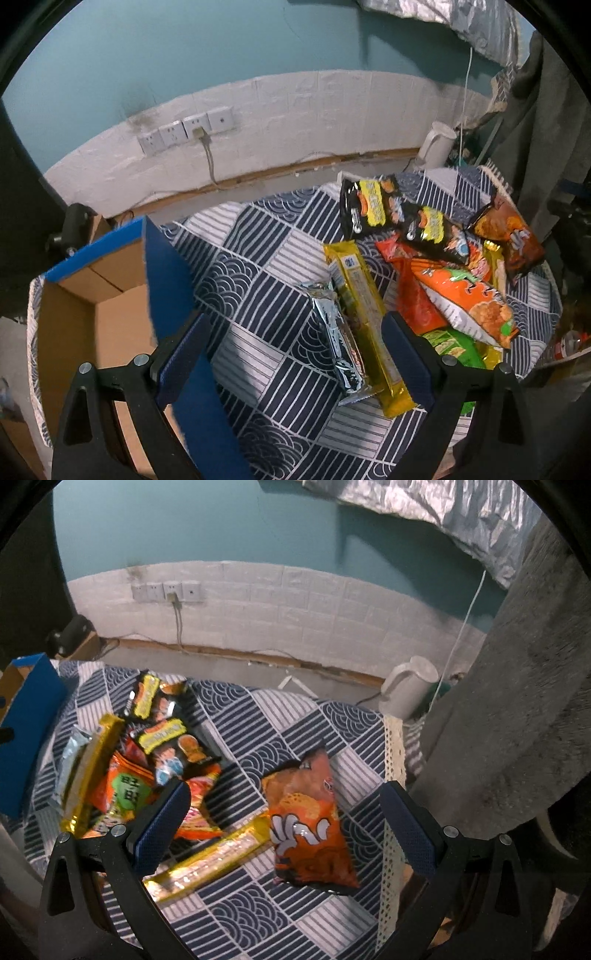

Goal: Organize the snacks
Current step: 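Grasp the silver foil bar with the left tool while the right tool grasps the orange chip bag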

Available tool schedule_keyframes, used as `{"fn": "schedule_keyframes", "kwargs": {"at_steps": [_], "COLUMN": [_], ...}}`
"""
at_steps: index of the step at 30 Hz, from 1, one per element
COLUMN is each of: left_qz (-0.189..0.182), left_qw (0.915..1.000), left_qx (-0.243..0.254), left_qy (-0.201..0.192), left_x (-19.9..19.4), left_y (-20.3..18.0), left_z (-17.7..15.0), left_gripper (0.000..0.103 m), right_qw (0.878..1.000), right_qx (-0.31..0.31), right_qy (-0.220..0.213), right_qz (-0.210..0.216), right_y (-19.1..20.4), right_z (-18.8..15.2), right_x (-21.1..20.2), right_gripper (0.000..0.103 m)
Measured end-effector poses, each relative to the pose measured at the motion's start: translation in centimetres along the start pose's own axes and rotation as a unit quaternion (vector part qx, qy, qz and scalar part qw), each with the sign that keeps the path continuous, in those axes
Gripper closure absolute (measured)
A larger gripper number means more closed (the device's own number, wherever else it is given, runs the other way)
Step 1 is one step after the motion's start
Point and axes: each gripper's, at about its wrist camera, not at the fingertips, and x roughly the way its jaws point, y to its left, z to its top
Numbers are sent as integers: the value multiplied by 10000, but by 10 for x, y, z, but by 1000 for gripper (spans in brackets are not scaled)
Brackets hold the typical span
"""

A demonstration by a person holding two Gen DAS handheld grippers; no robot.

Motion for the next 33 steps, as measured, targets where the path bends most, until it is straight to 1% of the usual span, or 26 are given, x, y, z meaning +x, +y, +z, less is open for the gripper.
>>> {"fn": "schedule_keyframes", "kwargs": {"at_steps": [3,6,8,12,16,21,25,26,28,30,31,33], "left_qz": [-96,-180,-199,-249,-266,-312,-235,-208,-379,-542,-626,-761], "left_qw": [9996,9989,9987,9984,9964,9949,9937,9926,9919,9902,9895,9876], "left_qx": [-66,-126,-152,-204,-304,-340,-320,-343,-498,-639,-670,-759], "left_qy": [264,411,437,474,741,897,1051,1145,1105,1114,1117,1141], "left_x": [21,34,42,59,79,92,105,110,111,113,113,114], "left_y": [-2,-6,-8,-12,-15,-19,-21,-21,-17,-14,-13,-10], "left_z": [-1,-2,-2,0,-4,-9,-11,-12,-14,-14,-14,-12], "left_gripper": [8,8,8,8,8,8,8,13,15,23,25,33], "right_qw": [9997,9992,9987,9977,9961,9941,9932,9931,9926,9919,9912,9895], "right_qx": [-40,-106,-135,-3,124,163,128,124,124,122,122,179], "right_qy": [226,386,498,682,875,1071,1152,1165,1200,1255,1301,1402], "right_qz": [13,-23,-43,7,59,73,100,105,145,177,194,306], "right_y": [-5,-10,-13,-23,-30,-32,-30,-30,-29,-29,-29,-29], "right_z": [-5,-11,-16,-24,-31,-38,-41,-41,-43,-46,-47,-51], "right_x": [18,33,45,64,84,102,110,111,115,119,121,126], "right_gripper": [2,2,2,2,2,2,3,5,10,14,19,25]}}
